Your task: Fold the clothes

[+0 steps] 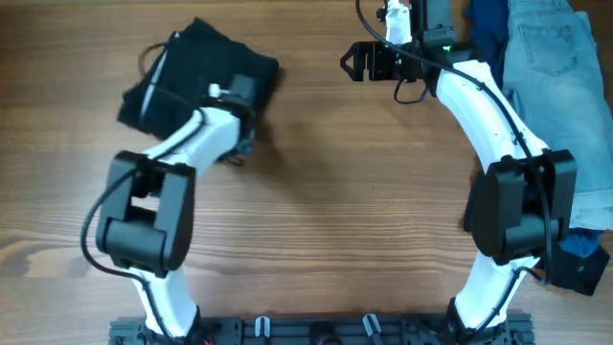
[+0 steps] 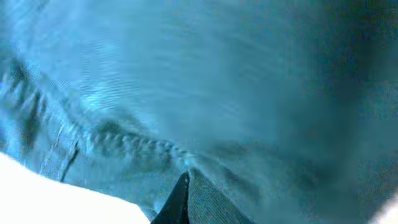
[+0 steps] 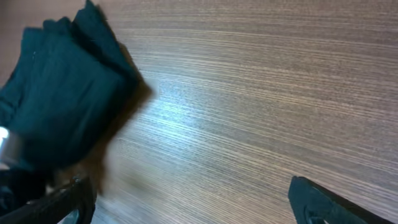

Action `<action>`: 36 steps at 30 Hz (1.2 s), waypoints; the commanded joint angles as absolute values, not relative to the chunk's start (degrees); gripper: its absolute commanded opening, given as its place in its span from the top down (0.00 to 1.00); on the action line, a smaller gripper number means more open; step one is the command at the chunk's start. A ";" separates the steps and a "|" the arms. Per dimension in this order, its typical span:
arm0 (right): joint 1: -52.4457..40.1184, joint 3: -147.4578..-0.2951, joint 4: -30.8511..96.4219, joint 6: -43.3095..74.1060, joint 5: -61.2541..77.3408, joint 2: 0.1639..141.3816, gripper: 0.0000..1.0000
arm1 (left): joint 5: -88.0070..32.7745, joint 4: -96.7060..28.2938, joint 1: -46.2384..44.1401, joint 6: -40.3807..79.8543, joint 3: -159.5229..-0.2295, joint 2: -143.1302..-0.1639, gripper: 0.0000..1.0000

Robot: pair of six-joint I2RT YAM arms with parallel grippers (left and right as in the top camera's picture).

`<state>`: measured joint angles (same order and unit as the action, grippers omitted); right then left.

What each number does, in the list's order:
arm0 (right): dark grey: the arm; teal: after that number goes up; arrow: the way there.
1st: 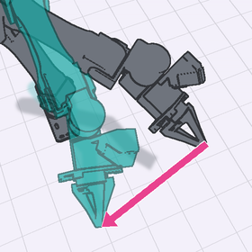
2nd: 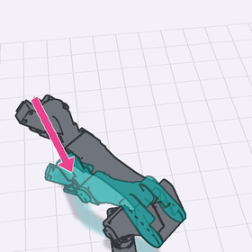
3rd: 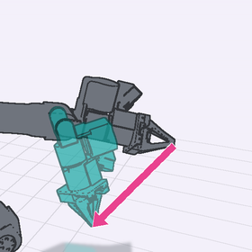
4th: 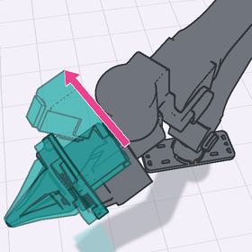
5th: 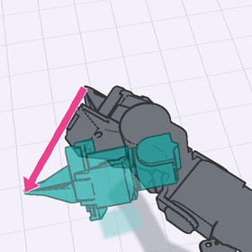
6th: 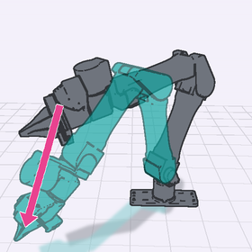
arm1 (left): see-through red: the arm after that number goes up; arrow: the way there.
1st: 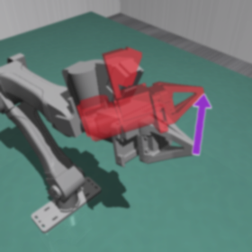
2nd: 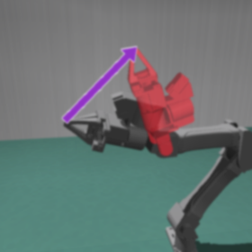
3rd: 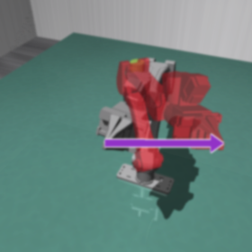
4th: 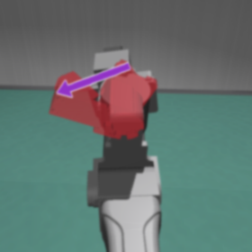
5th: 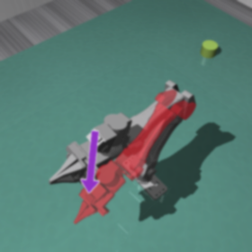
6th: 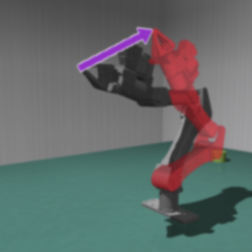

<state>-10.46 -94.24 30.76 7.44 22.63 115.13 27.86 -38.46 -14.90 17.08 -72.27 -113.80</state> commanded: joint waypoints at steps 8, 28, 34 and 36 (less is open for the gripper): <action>-10.41 -94.94 30.13 7.51 21.82 114.10 0.00 | 31.79 -29.98 5.17 17.17 -72.23 -114.72 0.96; -10.41 -94.94 30.11 7.64 21.85 114.10 0.00 | 28.51 -6.52 20.53 7.68 -72.23 -117.73 0.96; -10.41 -94.94 30.04 7.64 21.85 114.10 0.00 | 28.97 -7.53 23.22 7.64 -72.25 -116.84 0.00; -10.41 -94.91 29.87 7.62 21.85 114.10 0.00 | 29.02 -8.23 22.98 7.64 -72.25 -115.00 0.00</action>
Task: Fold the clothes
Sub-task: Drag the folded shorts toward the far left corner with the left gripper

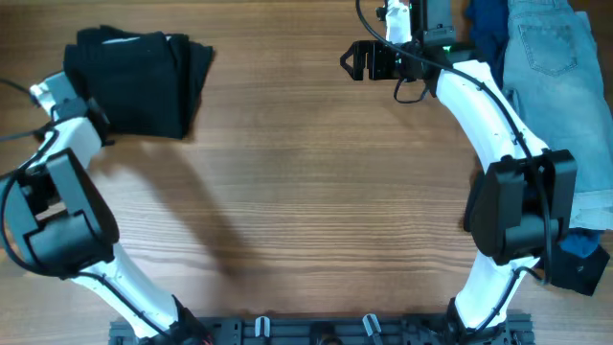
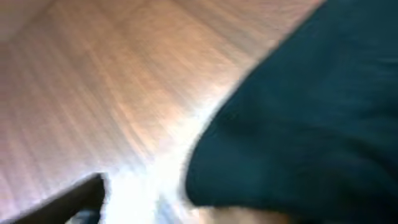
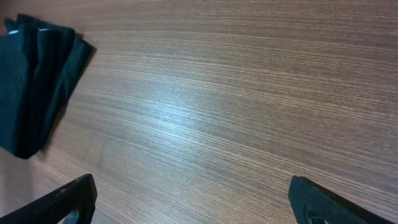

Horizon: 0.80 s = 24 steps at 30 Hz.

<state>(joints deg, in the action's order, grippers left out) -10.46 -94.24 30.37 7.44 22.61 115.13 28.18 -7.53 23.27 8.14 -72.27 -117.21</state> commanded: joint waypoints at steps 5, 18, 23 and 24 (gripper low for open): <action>-10.41 -94.94 29.39 7.64 21.85 114.10 0.00 | 28.32 -9.96 20.16 7.42 -72.25 -108.18 0.00; -10.52 -94.94 28.80 7.62 21.85 114.10 0.00 | 10.50 -5.04 3.84 -7.57 -72.25 -104.79 0.01; -10.52 -94.94 29.41 7.49 21.85 114.10 0.00 | 10.50 -0.84 1.93 -7.46 -72.25 -110.65 0.02; -10.52 -94.91 29.58 7.46 21.85 114.10 0.00 | 10.52 -0.36 1.89 -7.27 -72.25 -111.39 0.03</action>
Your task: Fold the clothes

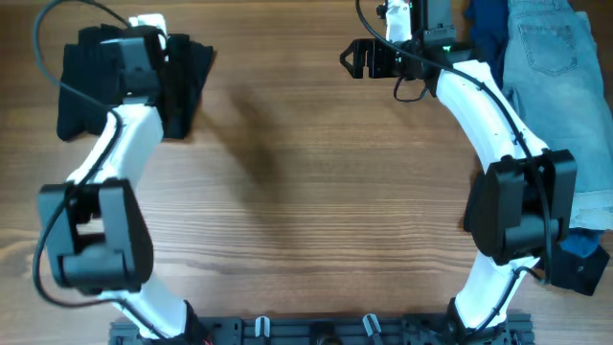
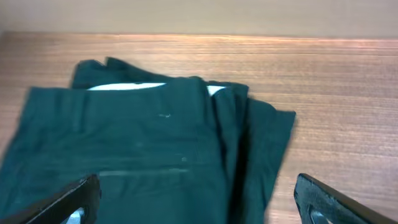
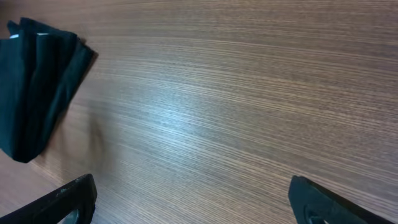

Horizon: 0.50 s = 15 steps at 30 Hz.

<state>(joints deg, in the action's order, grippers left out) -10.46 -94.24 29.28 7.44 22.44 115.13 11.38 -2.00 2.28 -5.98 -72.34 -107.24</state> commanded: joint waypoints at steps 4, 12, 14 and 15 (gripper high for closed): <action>-10.52 -94.94 30.22 7.40 21.85 114.10 0.00 | 10.52 2.15 2.00 -7.25 -72.25 -114.48 0.05; -10.52 -94.94 29.61 7.44 21.82 114.10 0.00 | 11.90 3.75 2.09 -7.07 -72.25 -117.91 0.08; -10.52 -94.94 29.50 7.44 21.82 114.10 0.00 | 12.03 4.27 2.09 -6.85 -72.25 -117.91 0.15; -10.52 -94.94 29.43 7.46 21.85 114.10 0.00 | 12.03 4.38 2.09 -6.79 -72.25 -117.91 0.18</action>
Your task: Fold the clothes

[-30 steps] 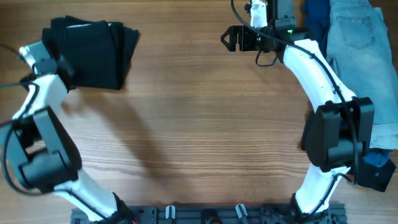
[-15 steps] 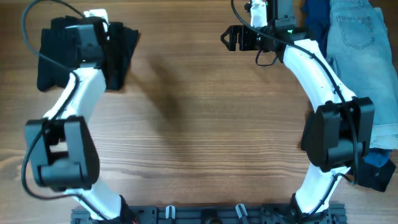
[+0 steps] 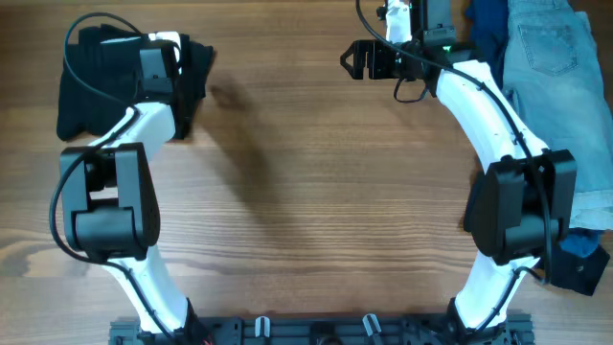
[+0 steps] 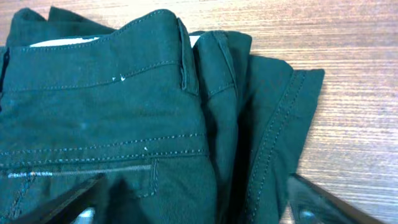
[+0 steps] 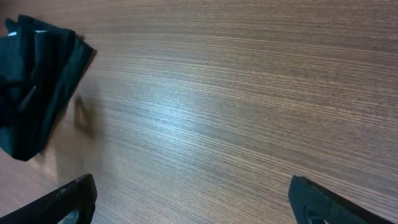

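Dark folded trousers (image 3: 96, 86) lie at the table's far left; in the left wrist view the trousers (image 4: 124, 112) fill most of the frame, waistband and stitching showing. My left gripper (image 3: 155, 72) hangs over their right part, open (image 4: 193, 211), fingertips (image 4: 71, 199) wide apart just above the cloth. My right gripper (image 3: 352, 60) stands open at the far middle, nothing between its fingers (image 5: 68, 199). The trousers (image 5: 34, 81) show at the left of its view.
Light blue jeans (image 3: 560, 77) and a dark blue garment (image 3: 487, 27) lie piled at the far right, beside the right arm. Bare wooden table (image 3: 316, 192) stretches between the two arms.
My left gripper has come down closer to the folded trousers and slightly to the right; they now fill its view. It stays open. The right arm has not moved.
First my left gripper was pressed into the dark trousers, which lay bunched left of the table's middle. Then they lay folded at the far left with the gripper off at the table's left edge. Then it hung open above them, now nearer.
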Action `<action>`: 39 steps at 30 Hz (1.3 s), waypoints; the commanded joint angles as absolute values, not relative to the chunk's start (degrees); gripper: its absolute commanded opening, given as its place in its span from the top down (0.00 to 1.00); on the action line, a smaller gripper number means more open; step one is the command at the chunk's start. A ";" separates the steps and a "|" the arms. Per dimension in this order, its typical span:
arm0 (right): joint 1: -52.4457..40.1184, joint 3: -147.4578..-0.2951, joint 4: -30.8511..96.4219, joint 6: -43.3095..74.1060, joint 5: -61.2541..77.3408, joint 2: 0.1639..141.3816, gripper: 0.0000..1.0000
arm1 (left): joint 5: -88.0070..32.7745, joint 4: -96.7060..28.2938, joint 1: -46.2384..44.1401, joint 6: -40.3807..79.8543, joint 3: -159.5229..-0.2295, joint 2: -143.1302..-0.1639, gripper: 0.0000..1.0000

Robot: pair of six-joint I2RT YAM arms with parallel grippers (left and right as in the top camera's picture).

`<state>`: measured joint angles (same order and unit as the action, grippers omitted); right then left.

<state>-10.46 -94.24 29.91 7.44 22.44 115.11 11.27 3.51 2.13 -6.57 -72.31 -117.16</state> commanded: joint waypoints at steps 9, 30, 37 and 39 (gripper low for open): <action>-10.52 -94.94 29.43 7.44 21.85 114.10 0.00 | 12.05 4.75 2.52 -6.61 -72.25 -120.14 0.14; -10.52 -94.94 29.21 7.46 21.85 114.10 0.00 | 20.88 11.11 0.56 -5.13 -72.25 -118.39 0.93; -10.52 -94.91 29.30 7.44 21.85 114.10 0.00 | 20.88 10.70 -3.84 -5.17 -72.25 -116.88 0.96; -10.52 -94.94 29.32 7.44 21.85 114.10 0.00 | 20.88 9.98 -4.84 -5.15 -72.25 -116.90 0.96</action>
